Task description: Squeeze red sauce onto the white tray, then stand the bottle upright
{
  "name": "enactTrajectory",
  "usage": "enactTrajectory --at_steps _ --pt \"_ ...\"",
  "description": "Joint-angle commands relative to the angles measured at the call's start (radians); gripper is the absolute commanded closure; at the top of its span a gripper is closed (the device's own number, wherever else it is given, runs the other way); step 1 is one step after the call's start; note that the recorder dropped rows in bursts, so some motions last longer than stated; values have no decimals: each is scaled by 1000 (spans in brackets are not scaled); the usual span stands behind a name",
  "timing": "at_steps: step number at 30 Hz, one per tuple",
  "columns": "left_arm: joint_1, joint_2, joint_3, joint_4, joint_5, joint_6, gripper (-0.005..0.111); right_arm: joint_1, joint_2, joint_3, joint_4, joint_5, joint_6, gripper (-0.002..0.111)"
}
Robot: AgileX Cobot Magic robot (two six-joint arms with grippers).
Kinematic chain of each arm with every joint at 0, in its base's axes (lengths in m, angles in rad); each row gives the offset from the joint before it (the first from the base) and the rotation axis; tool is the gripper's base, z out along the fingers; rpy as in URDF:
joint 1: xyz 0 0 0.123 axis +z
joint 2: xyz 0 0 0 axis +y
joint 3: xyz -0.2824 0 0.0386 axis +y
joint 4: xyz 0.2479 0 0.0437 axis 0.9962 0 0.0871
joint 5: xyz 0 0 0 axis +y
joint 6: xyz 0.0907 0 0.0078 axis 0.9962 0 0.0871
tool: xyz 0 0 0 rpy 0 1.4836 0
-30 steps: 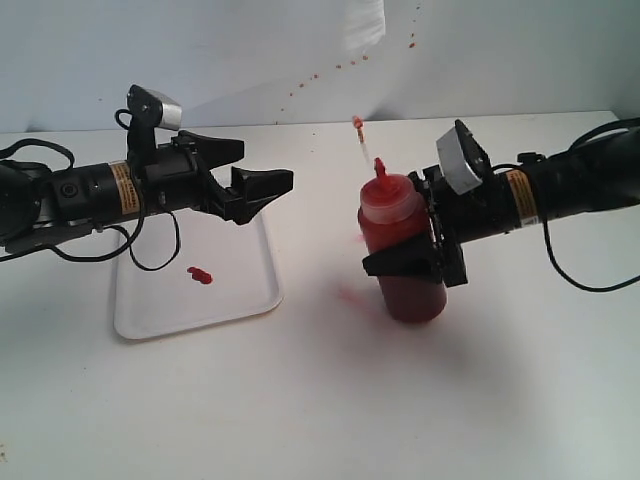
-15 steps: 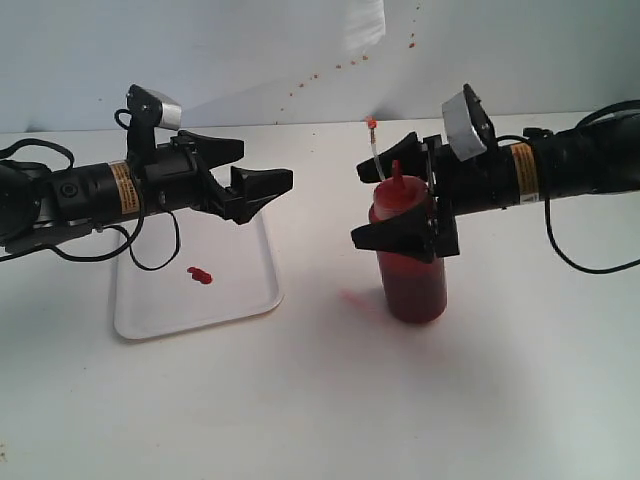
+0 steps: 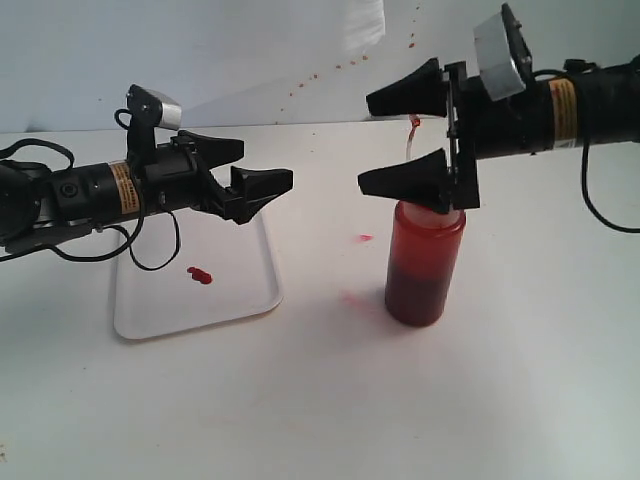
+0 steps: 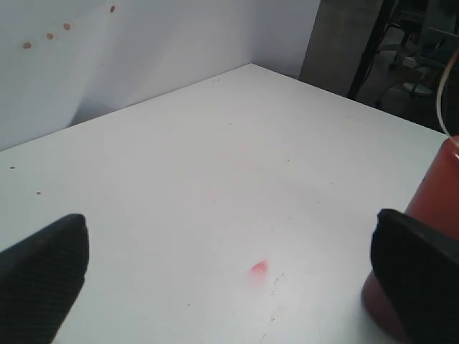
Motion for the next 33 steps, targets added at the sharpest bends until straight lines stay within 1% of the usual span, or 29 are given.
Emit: enactTrajectory --at_steps 1,3,5,6,8,11,14,15,17,19,20,21,23,24,25,27,29,31,33 --pt "-4 -12 -1 -12 -1 -1 3 -6 -86 1 140 -8 7 3" --pt "-4 -12 -1 -12 4 -1 3 -6 -126 1 231 15 7 4" --pt "-4 -12 -1 -4 15 -1 3 -6 -166 1 312 80 7 7" --pt "-4 -12 -1 7 8 -1 3 -6 -188 1 341 123 7 12" --pt "-4 -19 -1 33 -34 1 3 -6 -229 1 373 214 7 24" --pt "9 -62 -1 74 -123 -10 3 -7 -293 1 377 405 62 56" --pt "24 -144 -1 132 -167 -22 3 -7 -366 3 313 620 116 98" --pt "24 -181 -1 155 -167 -47 4 -7 -393 10 290 662 149 108" --pt "24 -261 -1 218 -147 -89 13 -7 -440 33 260 695 191 107" --pt "24 -335 -1 285 -125 -140 29 -7 -498 73 254 718 194 107" --pt "24 -383 -1 327 -121 -200 43 -7 -529 94 254 740 194 107" --pt "24 -414 -1 354 -121 -251 54 -7 -561 111 264 772 194 107" --pt "24 -489 -1 429 -121 -361 85 -7 -622 153 329 898 194 107" --pt "24 -516 -1 461 -121 -376 99 -7 -645 172 359 966 194 107" --pt "24 -549 -1 496 -127 -370 106 -7 -672 191 392 1030 194 107" --pt "13 -613 6 546 -130 -415 107 -7 -721 228 435 1117 194 107" --pt "-6 -676 30 535 -109 -440 107 -7 -775 279 449 1147 194 107" --pt "-31 -731 57 513 -52 -447 107 -7 -823 324 449 1147 194 107" --pt "-74 -804 98 497 47 -447 107 -7 -860 362 449 1149 196 107"
